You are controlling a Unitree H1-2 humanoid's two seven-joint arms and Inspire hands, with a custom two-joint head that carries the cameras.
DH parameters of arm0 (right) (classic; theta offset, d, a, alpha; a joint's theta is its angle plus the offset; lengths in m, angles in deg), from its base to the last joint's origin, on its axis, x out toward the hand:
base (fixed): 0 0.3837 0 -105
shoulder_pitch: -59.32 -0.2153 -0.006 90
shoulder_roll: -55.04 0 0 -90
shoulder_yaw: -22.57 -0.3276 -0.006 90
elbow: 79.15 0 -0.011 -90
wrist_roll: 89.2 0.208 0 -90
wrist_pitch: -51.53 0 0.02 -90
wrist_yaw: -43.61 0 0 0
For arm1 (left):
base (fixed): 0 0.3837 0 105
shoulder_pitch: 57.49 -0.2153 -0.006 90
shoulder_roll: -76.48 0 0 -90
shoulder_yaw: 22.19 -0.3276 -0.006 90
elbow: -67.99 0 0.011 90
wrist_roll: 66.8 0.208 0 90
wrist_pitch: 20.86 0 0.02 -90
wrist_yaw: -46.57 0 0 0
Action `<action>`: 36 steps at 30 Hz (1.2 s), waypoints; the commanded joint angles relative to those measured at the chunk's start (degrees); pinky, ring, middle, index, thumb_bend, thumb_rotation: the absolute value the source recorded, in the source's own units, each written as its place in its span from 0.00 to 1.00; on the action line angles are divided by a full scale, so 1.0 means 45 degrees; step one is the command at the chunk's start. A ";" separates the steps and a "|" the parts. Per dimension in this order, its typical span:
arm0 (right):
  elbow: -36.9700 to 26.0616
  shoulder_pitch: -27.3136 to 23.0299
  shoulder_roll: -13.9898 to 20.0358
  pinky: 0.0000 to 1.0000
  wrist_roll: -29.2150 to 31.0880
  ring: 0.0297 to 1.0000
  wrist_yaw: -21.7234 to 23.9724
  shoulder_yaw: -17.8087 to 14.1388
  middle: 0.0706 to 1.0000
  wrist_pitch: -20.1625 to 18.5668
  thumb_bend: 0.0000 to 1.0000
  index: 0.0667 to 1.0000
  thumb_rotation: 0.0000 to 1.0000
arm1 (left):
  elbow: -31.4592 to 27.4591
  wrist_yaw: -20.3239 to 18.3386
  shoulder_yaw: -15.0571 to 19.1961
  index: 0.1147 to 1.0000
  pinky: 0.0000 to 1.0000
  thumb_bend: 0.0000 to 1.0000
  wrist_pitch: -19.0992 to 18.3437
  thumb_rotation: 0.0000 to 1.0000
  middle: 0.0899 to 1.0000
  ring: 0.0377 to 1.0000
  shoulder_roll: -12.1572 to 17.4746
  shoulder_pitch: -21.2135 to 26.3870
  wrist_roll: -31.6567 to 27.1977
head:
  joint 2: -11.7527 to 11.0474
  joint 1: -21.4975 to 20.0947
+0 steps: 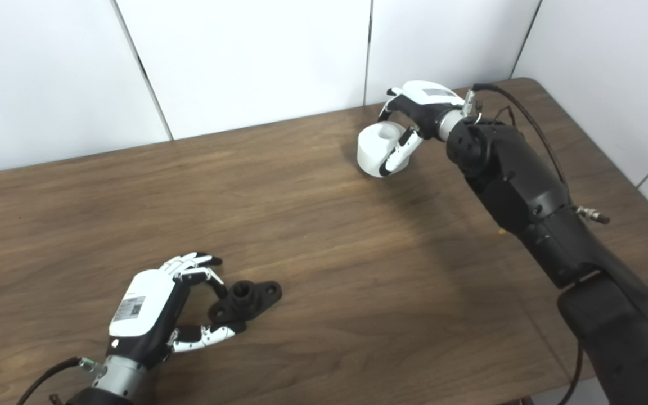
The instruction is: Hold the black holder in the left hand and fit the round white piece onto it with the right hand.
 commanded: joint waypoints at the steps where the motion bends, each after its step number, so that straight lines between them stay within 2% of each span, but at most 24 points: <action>1: -0.0217 -0.0532 0.0202 1.00 0.0043 1.00 -0.0424 -0.0250 0.97 0.0332 0.95 0.63 0.26 | 0.0847 -0.1191 -0.0322 0.42 0.85 0.52 -0.0997 0.05 0.78 0.86 0.0222 -0.0511 0.0461 | 0.0002 0.0000; 6: -0.0147 -0.0469 0.0183 1.00 0.0077 1.00 -0.0693 -0.0265 0.94 0.0513 0.86 0.57 0.20 | 0.0942 -0.1076 -0.0329 0.42 0.85 0.52 -0.0911 0.05 0.78 0.85 0.0231 -0.0502 0.0421 | 0.0002 0.0000; 7: -0.0138 -0.0445 0.0168 1.00 0.0112 1.00 -0.0787 -0.0294 0.94 0.0564 0.70 0.52 0.17 | 0.0932 -0.1107 -0.0334 0.42 0.85 0.52 -0.0927 0.05 0.78 0.85 0.0233 -0.0498 0.0419 | 0.0002 0.0000; 8: -0.0135 -0.0420 0.0152 1.00 0.0150 1.00 -0.0875 -0.0327 0.94 0.0617 0.60 0.48 0.16 | 0.0913 -0.1145 -0.0341 0.42 0.85 0.52 -0.0954 0.05 0.78 0.86 0.0235 -0.0496 0.0437 | 0.0002 0.0000; 10: -0.0125 -0.0376 0.0131 1.00 0.0219 1.00 -0.1044 -0.0397 0.93 0.0768 0.54 0.46 0.15 | 0.0856 -0.1244 -0.0359 0.42 0.85 0.52 -0.1033 0.05 0.79 0.86 0.0236 -0.0491 0.0486 | 0.0002 0.0000; 16: -0.0027 -0.0280 0.0096 0.98 0.0169 1.00 -0.1674 -0.0483 0.85 0.1244 0.52 0.45 0.14 | 0.0883 -0.1147 -0.0332 0.42 0.85 0.52 -0.0990 0.05 0.78 0.86 0.0218 -0.0508 0.0398 | 0.0002 0.0000; 27: -0.0189 -0.0175 0.0007 0.98 0.0160 1.00 -0.1656 -0.0584 0.88 0.0983 0.52 0.45 0.14 | 0.0951 -0.1078 -0.0370 0.42 0.85 0.52 -0.0948 0.05 0.78 0.85 0.0225 -0.0468 0.0506 | 0.0048 0.0028; 31: -0.0813 -0.0010 0.0083 0.98 0.0071 1.00 -0.1419 -0.0607 0.88 0.0883 0.52 0.45 0.14 | 0.0885 -0.1228 -0.0376 0.42 0.86 0.52 -0.1083 0.05 0.79 0.86 0.0202 -0.0464 0.0527 | 0.0069 0.0120; 36: -0.2320 0.0354 0.0227 0.98 0.0038 1.00 -0.0789 -0.0661 0.87 0.0583 0.52 0.45 0.14 | 0.0939 -0.1083 -0.0409 0.42 0.85 0.52 -0.0999 0.05 0.78 0.85 0.0177 -0.0460 0.0568 | 0.0116 0.0231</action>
